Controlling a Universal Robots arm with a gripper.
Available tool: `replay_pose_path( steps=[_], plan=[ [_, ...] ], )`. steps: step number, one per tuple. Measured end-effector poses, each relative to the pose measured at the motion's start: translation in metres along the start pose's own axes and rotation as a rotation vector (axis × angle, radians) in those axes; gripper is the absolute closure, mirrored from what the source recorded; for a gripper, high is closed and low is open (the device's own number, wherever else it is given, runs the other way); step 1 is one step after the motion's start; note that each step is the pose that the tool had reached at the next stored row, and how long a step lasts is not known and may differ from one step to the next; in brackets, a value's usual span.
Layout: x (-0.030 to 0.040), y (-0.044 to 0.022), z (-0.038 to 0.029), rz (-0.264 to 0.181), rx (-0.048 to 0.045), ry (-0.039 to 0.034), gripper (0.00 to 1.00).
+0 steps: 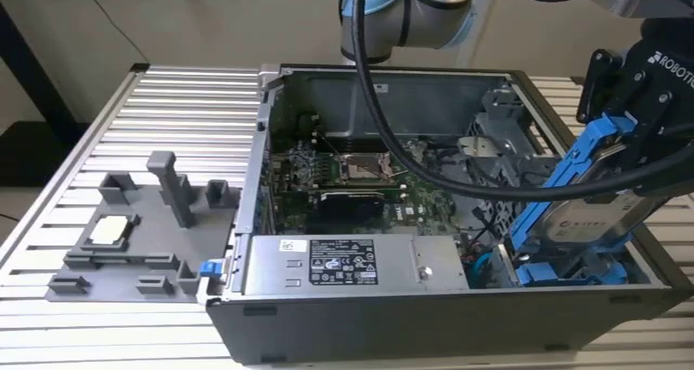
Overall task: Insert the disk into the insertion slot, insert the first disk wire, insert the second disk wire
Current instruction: 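Insert the disk into the insertion slot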
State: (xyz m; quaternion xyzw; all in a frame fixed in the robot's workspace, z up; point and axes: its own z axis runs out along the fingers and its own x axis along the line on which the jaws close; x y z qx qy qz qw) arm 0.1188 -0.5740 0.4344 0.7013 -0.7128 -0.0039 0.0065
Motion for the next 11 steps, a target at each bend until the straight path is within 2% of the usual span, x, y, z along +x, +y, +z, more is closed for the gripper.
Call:
replay_pose_path(
  steps=[11],
  plan=[
    [-0.0001, -0.0024, 0.0107, -0.003, 0.0003, 0.0, 0.67]
  ],
)
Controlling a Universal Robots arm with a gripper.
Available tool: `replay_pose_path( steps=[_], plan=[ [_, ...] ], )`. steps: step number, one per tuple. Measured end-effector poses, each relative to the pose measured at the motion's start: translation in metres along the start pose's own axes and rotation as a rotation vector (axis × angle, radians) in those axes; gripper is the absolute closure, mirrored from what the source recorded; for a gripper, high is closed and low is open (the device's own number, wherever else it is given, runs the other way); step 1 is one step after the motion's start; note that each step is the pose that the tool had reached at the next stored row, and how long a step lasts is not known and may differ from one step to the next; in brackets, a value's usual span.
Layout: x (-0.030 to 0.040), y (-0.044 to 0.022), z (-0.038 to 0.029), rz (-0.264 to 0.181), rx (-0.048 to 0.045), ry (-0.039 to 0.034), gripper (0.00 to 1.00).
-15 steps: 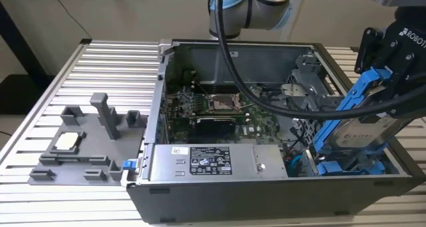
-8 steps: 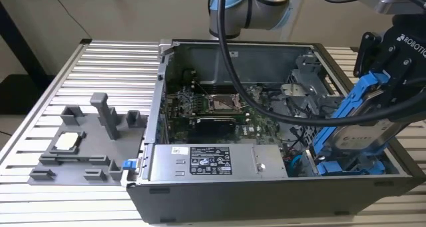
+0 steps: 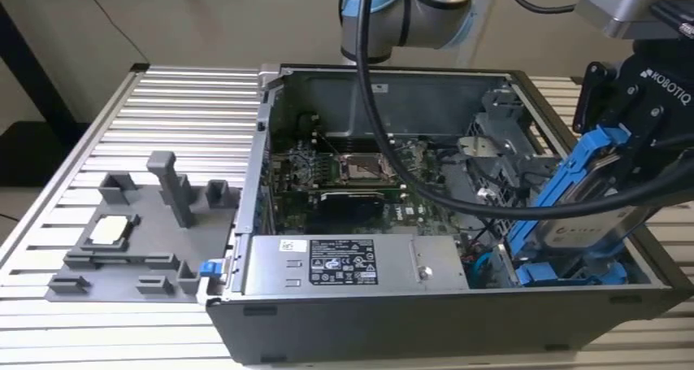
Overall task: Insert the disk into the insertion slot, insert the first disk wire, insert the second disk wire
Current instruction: 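Insert the disk into the insertion slot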
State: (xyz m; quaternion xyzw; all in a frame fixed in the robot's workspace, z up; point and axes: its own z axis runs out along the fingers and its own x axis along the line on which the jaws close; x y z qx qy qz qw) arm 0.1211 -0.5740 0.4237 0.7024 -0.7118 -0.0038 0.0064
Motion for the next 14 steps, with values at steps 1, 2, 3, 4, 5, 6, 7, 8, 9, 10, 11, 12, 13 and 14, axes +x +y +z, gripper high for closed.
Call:
replay_pose_path(
  steps=[1, 2, 3, 4, 5, 6, 7, 8, 9, 10, 11, 12, 13, 14],
  plan=[
    [0.0, -0.0002, 0.0011, 0.0, 0.0001, 0.0, 0.67],
    [0.0, -0.0003, 0.0022, 0.0, 0.0002, 0.0, 0.67],
    [0.0, -0.0004, 0.0033, -0.001, 0.0003, 0.0, 0.67],
    [0.0, -0.0005, 0.0043, -0.001, 0.0004, 0.0001, 0.67],
    [0.0, -0.0009, 0.0054, -0.001, 0.0004, 0.0, 0.67],
    [0.0, -0.0014, 0.0065, -0.001, 0.0005, -0.0001, 0.67],
    [0.0, -0.0019, 0.0075, -0.001, 0.0005, -0.0001, 0.67],
    [-0.0001, -0.0022, 0.0084, -0.001, 0.0004, 0.0001, 0.67],
    [-0.0001, -0.0025, 0.0096, -0.001, 0.0005, 0.0, 0.67],
    [-0.0001, -0.0027, 0.0108, -0.001, 0.0005, 0.0, 0.67],
    [-0.0001, -0.0029, 0.012, -0.001, 0.0007, -0.0001, 0.67],
    [-0.0001, -0.0032, 0.0132, -0.001, 0.0007, -0.0002, 0.67],
    [-0.0001, -0.0037, 0.0144, -0.001, 0.0007, -0.0004, 0.67],
    [-0.0001, -0.0042, 0.0156, -0.001, 0.0008, -0.0005, 0.67]
  ],
)
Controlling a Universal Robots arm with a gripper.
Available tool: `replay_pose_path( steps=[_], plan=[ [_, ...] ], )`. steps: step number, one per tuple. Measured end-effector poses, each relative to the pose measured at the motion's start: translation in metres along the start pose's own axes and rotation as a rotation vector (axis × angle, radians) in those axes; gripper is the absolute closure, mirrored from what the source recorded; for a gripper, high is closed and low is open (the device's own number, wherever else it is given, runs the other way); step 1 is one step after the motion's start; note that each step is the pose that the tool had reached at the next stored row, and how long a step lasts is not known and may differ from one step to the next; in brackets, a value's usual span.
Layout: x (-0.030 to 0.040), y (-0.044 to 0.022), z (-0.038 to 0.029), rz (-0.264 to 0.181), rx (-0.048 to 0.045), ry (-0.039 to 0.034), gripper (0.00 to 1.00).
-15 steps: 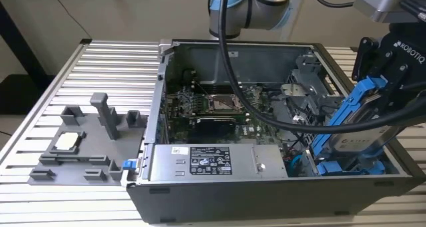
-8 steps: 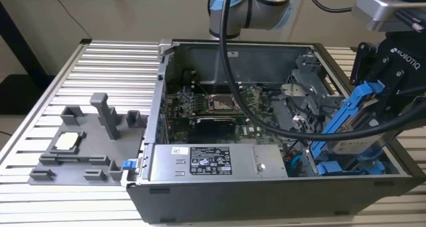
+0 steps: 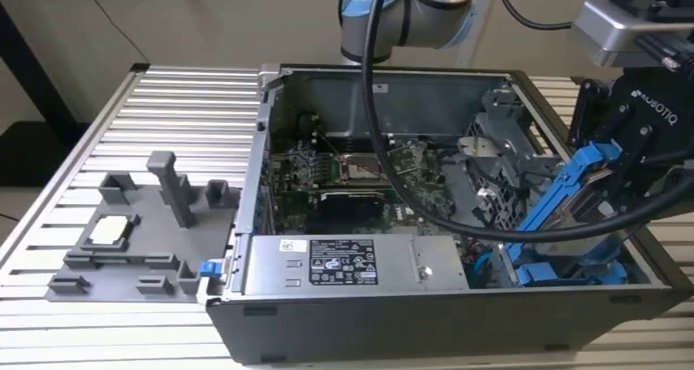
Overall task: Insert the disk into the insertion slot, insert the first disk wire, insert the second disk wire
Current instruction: 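Insert the disk into the insertion slot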
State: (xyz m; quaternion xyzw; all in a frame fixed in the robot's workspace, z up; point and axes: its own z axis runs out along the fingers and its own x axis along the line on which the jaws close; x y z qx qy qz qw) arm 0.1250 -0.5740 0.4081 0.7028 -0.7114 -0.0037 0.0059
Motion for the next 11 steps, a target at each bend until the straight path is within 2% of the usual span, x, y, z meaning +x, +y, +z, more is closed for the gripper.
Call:
replay_pose_path(
  steps=[4, 11],
  plan=[
    [0.0, -0.0019, 0.0049, 0.0, 0.0, -0.0006, 0.67],
    [-0.0001, -0.0032, 0.0176, 0.0, 0.0001, -0.0009, 0.67]
  ],
)
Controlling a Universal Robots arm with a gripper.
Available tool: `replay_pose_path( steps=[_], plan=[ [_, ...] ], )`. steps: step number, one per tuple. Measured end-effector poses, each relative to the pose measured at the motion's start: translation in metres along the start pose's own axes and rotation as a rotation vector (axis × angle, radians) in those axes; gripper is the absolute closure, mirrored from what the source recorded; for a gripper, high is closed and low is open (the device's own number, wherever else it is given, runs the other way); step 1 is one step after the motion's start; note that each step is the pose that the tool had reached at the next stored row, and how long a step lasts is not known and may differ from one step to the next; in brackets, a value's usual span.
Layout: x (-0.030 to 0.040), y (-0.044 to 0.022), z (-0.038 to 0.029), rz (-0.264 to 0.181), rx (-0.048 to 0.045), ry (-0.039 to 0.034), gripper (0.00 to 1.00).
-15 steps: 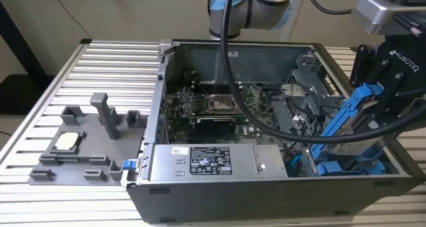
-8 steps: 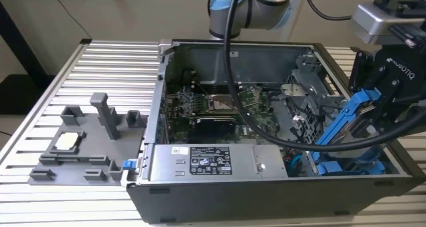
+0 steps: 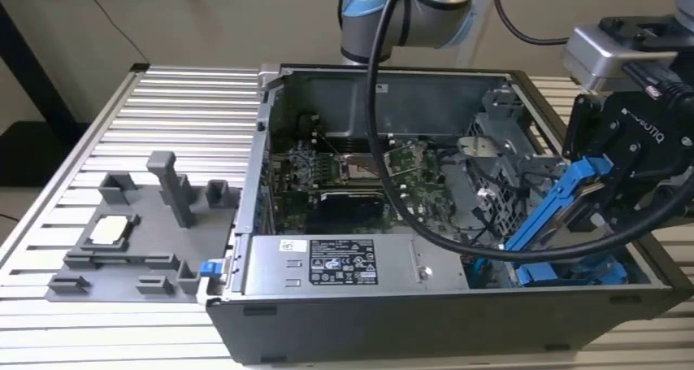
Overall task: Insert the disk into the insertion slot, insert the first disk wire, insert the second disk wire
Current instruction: 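Insert the disk into the insertion slot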
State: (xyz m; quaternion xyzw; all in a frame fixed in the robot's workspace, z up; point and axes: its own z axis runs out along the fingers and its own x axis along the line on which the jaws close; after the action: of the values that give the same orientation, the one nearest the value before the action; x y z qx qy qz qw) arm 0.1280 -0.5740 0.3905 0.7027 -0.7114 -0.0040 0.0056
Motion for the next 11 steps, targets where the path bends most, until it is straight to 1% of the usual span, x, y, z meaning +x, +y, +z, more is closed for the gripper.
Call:
replay_pose_path(
  steps=[11],
  plan=[
    [0.0, -0.0004, 0.0199, 0.0, 0.0001, 0.0001, 0.67]
  ],
)
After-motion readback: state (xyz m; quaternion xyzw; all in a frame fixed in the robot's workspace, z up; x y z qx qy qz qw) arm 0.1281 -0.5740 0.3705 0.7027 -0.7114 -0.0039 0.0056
